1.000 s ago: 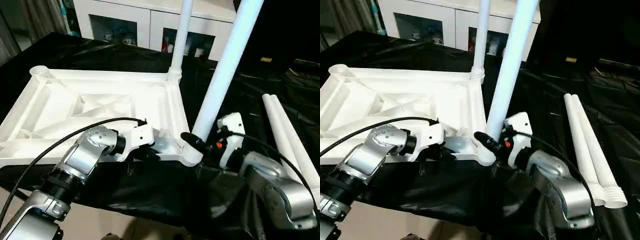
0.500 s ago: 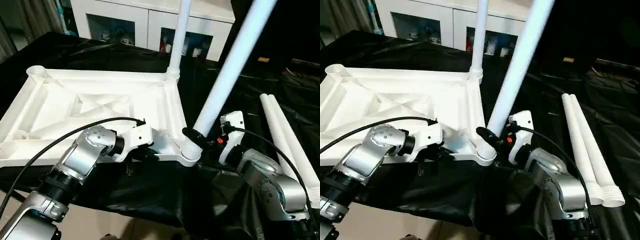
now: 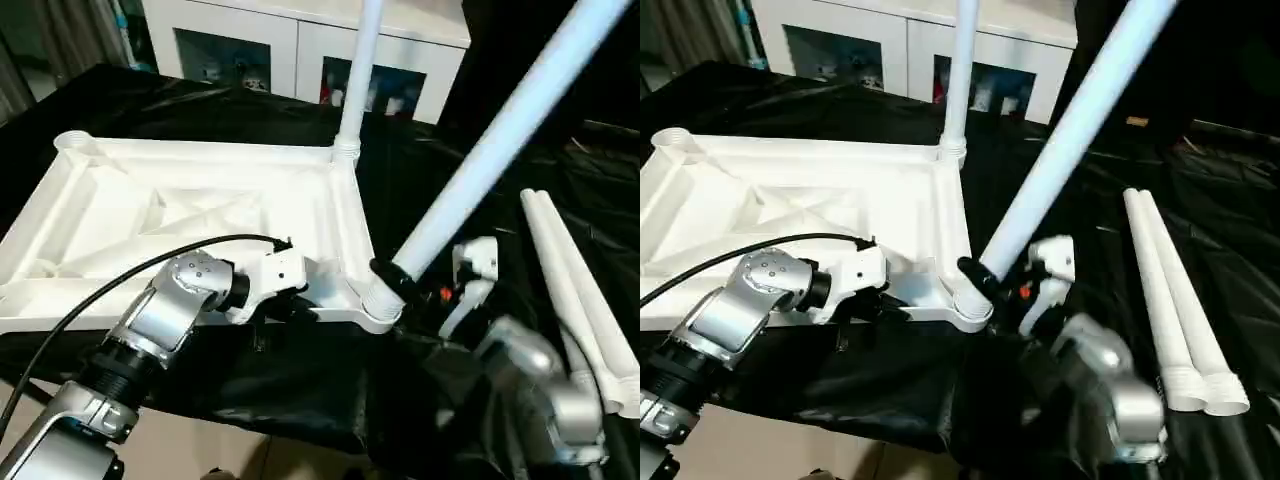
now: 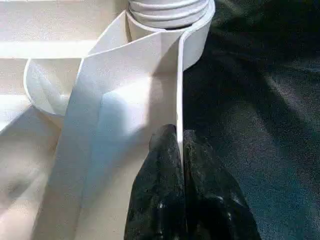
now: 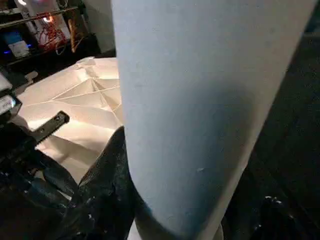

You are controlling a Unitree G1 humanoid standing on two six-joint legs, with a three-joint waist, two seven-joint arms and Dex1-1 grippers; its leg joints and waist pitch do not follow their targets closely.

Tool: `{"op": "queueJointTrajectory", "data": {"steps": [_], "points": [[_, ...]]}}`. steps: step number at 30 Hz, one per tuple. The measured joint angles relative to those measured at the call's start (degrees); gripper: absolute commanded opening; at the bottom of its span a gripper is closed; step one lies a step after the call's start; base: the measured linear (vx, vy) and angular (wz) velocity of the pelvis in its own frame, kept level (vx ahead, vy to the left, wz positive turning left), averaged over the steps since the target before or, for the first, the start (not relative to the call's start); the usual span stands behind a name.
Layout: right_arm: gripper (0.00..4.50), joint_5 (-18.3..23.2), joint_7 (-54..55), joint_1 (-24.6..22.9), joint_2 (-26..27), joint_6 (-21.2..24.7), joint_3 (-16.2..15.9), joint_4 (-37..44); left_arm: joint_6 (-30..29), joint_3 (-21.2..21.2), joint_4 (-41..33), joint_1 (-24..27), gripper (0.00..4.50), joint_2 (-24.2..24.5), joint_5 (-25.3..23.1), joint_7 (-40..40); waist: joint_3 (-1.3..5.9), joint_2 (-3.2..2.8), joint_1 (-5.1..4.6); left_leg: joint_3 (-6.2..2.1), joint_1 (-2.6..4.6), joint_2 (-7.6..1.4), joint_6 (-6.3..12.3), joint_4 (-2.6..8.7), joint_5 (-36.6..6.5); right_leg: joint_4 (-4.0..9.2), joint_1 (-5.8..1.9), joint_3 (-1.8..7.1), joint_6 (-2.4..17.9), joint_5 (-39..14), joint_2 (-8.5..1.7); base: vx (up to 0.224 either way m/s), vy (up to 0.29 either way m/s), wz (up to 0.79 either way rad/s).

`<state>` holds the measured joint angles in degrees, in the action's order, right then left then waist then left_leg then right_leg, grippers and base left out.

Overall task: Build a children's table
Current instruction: Insert table leg to table base

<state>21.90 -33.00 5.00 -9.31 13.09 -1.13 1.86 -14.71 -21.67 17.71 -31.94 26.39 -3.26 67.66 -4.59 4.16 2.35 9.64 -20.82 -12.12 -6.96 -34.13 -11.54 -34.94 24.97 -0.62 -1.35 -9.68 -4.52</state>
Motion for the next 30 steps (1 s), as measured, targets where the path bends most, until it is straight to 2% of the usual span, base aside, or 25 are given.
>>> {"op": "queueJointTrajectory", "data": {"steps": [6,11,15,23,30], "points": [[1.85,-2.87,0.23,-1.94,0.33,-6.03,-1.78,-0.39,0.13,-0.01,0.26,-0.07,0.0,0.01,-0.02,-0.14,0.1,0.07,-0.12,-0.03,-0.01,0.01,0.0,0.08,0.0,0.02,0.0,-0.02,-0.01,0.0,-0.01,0.0,0.0,0.0],[1.85,-5.13,-0.03,-2.28,-1.02,-7.3,-3.56,-0.32,0.33,-0.01,0.76,-0.09,0.0,0.31,-0.02,-0.12,0.32,0.24,-0.21,-0.06,0.0,0.02,0.0,0.14,0.0,0.05,-0.01,-0.02,-0.01,-0.01,-0.01,0.0,0.0,0.0],[1.85,-5.89,-1.63,-0.67,-3.84,-4.4,-4.94,0.22,0.38,-0.01,1.0,-0.09,0.0,0.61,-0.06,-0.07,0.52,0.57,-0.47,-0.13,0.02,0.03,0.0,0.2,0.0,0.07,0.0,-0.06,-0.02,-0.01,0.01,0.0,0.0,0.0],[1.85,-5.27,-6.21,4.28,-6.8,2.21,-5.47,-1.07,1.28,-0.21,1.29,-0.07,0.0,1.26,-0.38,0.38,0.97,1.27,-0.53,-0.15,0.21,0.01,0.0,0.53,0.0,0.07,-0.01,-0.1,-0.01,-0.01,0.09,0.0,0.0,0.0],[1.85,-4.09,-10.69,8.19,-9.33,5.38,-6.02,-3.94,2.96,-0.49,2.21,-0.19,0.0,1.41,-0.45,0.5,1.12,1.4,-0.43,-0.15,0.28,0.01,-0.01,0.63,0.0,0.06,-0.03,-0.12,-0.01,-0.01,0.1,0.0,0.0,0.0]]}}
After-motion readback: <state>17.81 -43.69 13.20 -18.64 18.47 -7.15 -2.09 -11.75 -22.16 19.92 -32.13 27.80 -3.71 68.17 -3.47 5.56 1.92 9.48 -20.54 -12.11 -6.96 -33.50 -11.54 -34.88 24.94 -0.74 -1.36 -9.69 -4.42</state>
